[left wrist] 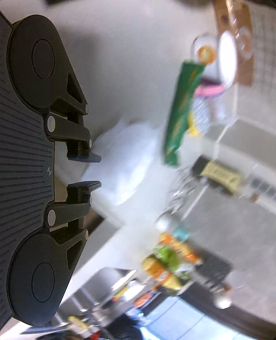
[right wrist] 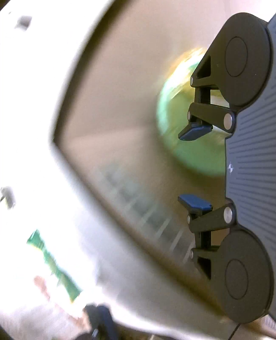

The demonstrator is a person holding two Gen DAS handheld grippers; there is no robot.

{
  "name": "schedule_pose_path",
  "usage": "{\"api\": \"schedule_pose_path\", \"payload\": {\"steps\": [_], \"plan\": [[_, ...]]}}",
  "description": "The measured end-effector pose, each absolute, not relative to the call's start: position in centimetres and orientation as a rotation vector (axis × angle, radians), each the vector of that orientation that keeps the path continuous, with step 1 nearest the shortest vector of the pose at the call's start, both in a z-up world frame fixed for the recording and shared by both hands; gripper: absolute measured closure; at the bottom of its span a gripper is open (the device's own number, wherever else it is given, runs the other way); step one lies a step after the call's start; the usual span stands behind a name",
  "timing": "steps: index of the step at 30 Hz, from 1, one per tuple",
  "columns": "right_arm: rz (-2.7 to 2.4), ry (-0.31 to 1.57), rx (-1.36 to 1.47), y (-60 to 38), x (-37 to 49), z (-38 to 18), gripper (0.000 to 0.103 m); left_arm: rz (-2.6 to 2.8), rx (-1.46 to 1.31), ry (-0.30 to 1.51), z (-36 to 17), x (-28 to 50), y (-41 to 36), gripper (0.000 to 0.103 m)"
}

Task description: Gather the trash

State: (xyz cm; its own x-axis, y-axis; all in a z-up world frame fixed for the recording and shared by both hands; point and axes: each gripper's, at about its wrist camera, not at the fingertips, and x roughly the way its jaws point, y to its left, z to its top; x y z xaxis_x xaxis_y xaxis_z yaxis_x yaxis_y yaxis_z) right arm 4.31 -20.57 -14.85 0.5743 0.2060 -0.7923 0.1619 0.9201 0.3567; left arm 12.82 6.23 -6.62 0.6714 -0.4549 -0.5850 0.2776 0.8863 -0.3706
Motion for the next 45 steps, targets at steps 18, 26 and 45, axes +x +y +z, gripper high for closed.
{"api": "schedule_pose_path", "payload": {"steps": [18, 26, 45], "plan": [[0.153, 0.662, -0.165, -4.5, 24.3, -2.7, 0.031, -0.416, -0.311, 0.774, -5.6, 14.2, 16.1, 0.081], [0.12, 0.72, -0.178, -7.2, 32.2, -6.3, 0.031, -0.308, -0.34, 0.765, -5.3, 11.7, 17.3, 0.081], [0.444, 0.814, 0.219, -9.4, 18.9, -3.9, 0.091, -0.099, -0.463, 0.816, -7.0, 13.9, 16.2, 0.081]]}}
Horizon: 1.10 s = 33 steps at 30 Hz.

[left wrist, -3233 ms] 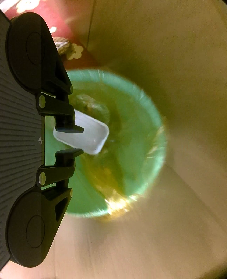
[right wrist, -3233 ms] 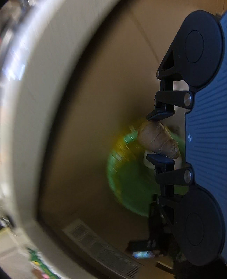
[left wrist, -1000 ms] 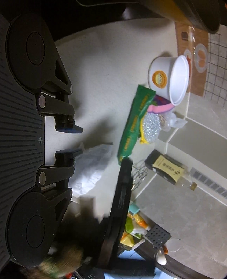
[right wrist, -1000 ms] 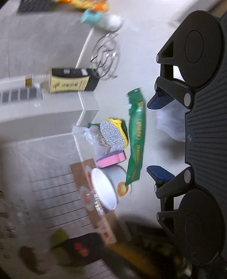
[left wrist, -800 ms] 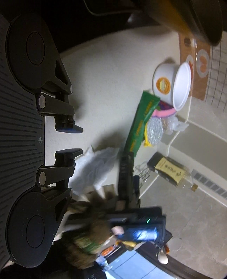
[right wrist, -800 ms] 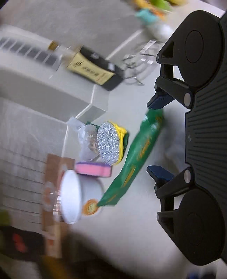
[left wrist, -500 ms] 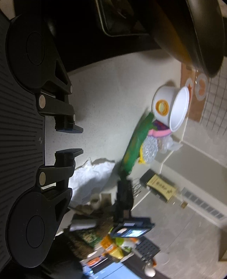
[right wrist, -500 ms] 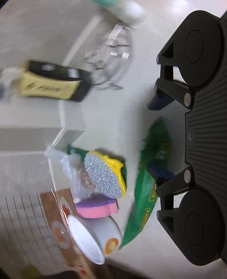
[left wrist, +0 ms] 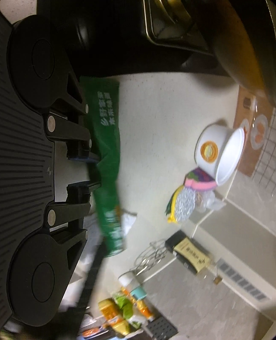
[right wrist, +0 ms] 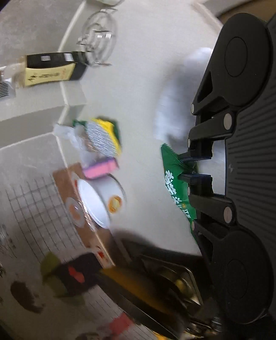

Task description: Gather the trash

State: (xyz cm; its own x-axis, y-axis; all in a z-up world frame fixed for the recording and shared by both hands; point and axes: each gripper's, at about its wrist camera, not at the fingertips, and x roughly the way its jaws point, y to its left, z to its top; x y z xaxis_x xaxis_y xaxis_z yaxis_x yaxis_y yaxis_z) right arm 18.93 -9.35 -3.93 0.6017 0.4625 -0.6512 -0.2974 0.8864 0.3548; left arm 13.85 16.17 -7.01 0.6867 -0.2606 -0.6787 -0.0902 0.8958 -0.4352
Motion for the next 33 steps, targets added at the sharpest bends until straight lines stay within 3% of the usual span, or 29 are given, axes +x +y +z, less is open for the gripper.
{"api": "schedule_pose_path", "payload": {"steps": [8, 13, 17, 21, 33], "plan": [[0.517, 0.847, 0.165, -9.3, 13.2, -5.5, 0.084, -0.061, -0.447, 0.799, -7.0, 14.5, 16.7, 0.081], [0.482, 0.753, 0.14, -10.6, 12.2, -3.6, 0.048, -0.047, -0.392, 0.808, -6.8, 13.9, 16.4, 0.081], [0.435, 0.722, 0.166, -11.0, 13.5, -3.5, 0.049, -0.058, -0.401, 0.828, -6.9, 13.2, 16.7, 0.081], [0.374, 0.73, 0.136, -10.0, 15.2, -5.0, 0.069, -0.073, -0.436, 0.855, -7.3, 12.8, 17.3, 0.081], [0.568, 0.87, 0.192, -7.2, 12.4, -8.0, 0.069, -0.111, -0.424, 0.836, -7.5, 15.3, 16.0, 0.081]]}}
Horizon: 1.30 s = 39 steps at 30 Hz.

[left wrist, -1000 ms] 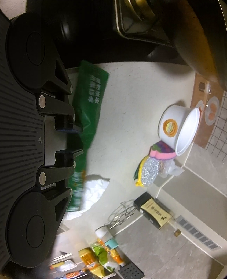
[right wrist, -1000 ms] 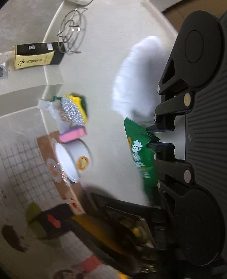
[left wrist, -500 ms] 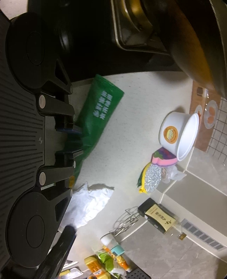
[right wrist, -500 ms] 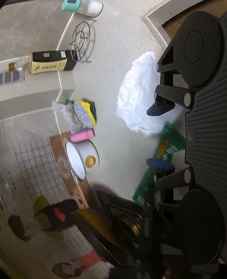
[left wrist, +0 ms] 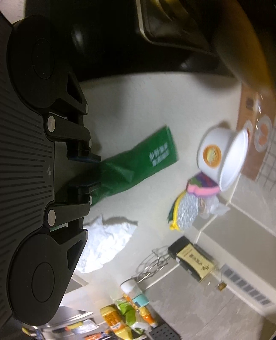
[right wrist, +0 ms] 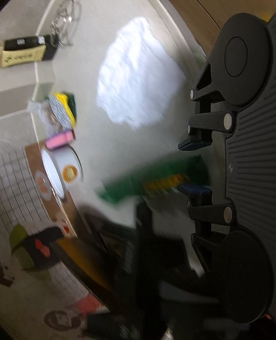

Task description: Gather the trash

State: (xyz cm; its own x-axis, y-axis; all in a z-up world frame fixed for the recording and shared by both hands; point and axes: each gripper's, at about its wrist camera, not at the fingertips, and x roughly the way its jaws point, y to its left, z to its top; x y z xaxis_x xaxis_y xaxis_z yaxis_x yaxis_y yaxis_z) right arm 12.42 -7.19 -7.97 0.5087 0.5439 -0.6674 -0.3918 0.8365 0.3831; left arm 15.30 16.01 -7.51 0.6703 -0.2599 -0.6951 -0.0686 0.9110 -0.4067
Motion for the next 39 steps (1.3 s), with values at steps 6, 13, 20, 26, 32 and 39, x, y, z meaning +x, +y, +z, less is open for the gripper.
{"api": "schedule_pose_path", "payload": {"steps": [6, 13, 20, 26, 32, 39], "plan": [[0.504, 0.801, 0.14, -8.0, 11.1, -6.6, 0.062, -0.175, -0.265, 0.771, -6.0, 14.9, 12.7, 0.081], [0.184, 0.673, -0.015, -11.0, 12.4, -5.6, 0.038, -0.195, -0.004, 0.757, -6.4, 13.5, 8.6, 0.081], [0.122, 0.742, 0.053, -12.4, 14.5, -6.6, 0.024, -0.121, 0.013, 0.794, -6.9, 12.9, 10.0, 0.081], [0.137, 0.718, 0.033, -11.5, 16.4, -6.8, 0.021, -0.091, -0.006, 0.816, -6.9, 12.1, 11.3, 0.081], [0.168, 0.727, 0.013, -11.0, 19.2, -7.4, 0.021, -0.108, -0.055, 0.84, -7.0, 11.3, 12.6, 0.081], [0.138, 0.783, 0.139, -12.2, 20.8, -9.0, 0.02, -0.118, -0.143, 0.812, -6.3, 11.9, 13.4, 0.081]]}}
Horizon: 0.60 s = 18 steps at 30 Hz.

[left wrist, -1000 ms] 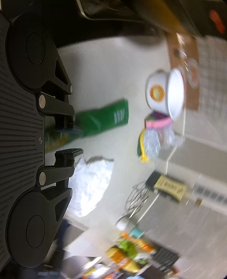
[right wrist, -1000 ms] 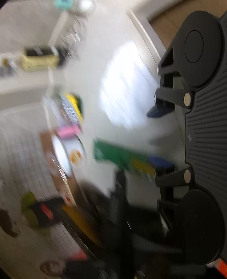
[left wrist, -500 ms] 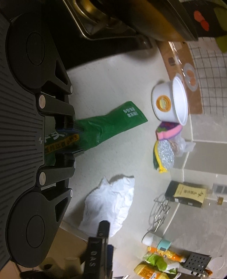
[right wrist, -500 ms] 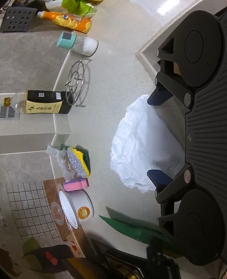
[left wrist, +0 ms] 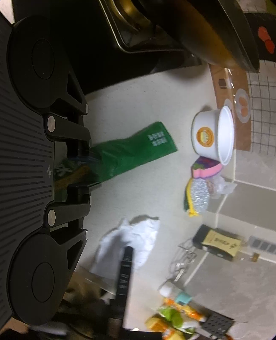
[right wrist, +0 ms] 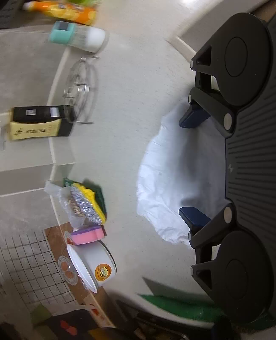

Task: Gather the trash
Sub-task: 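Close the right tool on the white paper towel while the left tool opens off the wrapper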

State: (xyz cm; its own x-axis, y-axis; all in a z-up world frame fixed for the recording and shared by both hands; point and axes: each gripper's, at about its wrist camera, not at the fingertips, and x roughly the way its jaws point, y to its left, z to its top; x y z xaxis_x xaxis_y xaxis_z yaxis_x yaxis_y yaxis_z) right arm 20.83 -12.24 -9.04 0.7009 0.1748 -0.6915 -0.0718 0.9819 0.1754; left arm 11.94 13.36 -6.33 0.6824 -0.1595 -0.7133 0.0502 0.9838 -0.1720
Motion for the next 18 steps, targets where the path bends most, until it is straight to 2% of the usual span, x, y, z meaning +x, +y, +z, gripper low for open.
{"api": "schedule_pose_path", "payload": {"steps": [11, 14, 18], "plan": [[0.189, 0.797, 0.123, -12.5, 20.7, -8.9, 0.015, -0.126, -0.044, 0.835, -7.6, 15.1, 10.6, 0.082], [0.228, 0.808, 0.18, -13.0, 21.0, -8.9, 0.0, -0.155, -0.033, 0.859, -8.2, 15.3, 10.1, 0.082], [0.233, 0.819, 0.18, -12.6, 21.0, -8.9, 0.0, -0.175, -0.025, 0.885, -8.8, 15.0, 9.7, 0.082]]}}
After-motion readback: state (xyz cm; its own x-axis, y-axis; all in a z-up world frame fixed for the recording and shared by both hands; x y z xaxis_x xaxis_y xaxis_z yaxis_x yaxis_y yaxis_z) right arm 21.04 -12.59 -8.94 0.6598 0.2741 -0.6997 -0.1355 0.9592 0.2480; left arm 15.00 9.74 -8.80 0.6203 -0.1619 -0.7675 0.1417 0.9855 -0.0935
